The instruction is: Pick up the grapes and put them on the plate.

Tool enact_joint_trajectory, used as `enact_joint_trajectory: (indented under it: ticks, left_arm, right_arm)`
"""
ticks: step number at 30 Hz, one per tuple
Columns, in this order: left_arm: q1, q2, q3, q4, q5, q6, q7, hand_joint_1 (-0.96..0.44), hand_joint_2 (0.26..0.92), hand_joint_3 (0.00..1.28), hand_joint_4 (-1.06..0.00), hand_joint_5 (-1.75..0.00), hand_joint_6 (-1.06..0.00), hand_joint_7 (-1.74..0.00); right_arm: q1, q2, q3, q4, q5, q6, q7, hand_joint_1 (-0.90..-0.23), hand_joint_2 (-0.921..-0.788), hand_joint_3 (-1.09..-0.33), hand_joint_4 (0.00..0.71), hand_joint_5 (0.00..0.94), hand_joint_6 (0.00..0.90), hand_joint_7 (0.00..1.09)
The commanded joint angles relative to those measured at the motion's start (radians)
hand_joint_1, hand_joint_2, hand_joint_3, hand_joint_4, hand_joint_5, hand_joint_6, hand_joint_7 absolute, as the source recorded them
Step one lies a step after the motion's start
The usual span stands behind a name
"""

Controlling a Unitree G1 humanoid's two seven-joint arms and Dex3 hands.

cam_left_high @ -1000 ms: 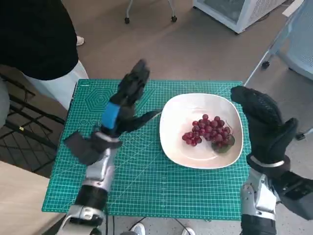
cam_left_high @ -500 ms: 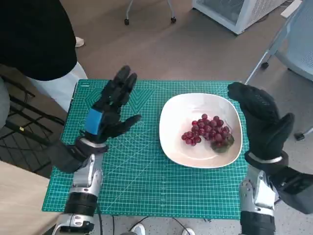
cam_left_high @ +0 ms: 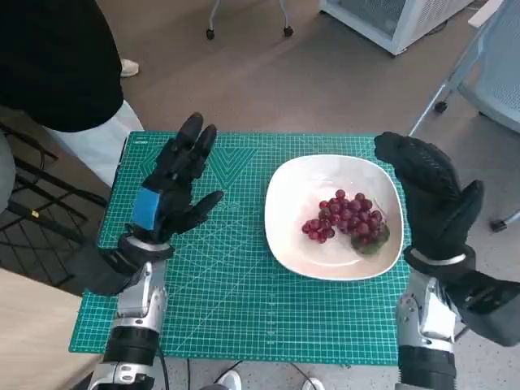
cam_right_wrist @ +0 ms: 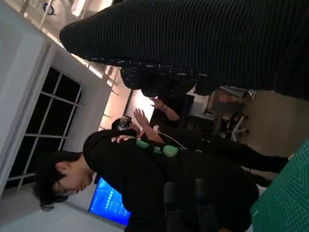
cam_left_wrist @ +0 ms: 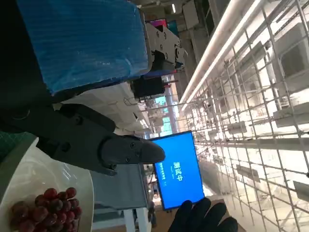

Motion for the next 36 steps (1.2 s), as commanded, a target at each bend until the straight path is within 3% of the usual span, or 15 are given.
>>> enact_joint_trajectory:
  ticks: [1, 36]
  left_arm:
    - [0.018, 0.001, 0.006, -0.016, -0.009, -0.005, 0.0, -0.35, 0.921, 0.3, -0.23, -0.01, -0.3, -0.02]
    - [0.055, 0.012, 0.004, -0.026, -0.021, -0.006, -0.036, -0.33, 0.921, 0.3, -0.26, 0.0, -0.33, -0.02]
  right_arm:
    - [0.002, -0.005, 0.005, 0.011, -0.007, 0.009, 0.009, -0.503, -0.921, -0.573, 0.252, 0.0, 0.068, 0.38]
    - [0.009, -0.009, 0.003, -0.016, 0.004, 0.039, 0.012, -0.502, -0.921, -0.579, 0.249, 0.001, 0.05, 0.41]
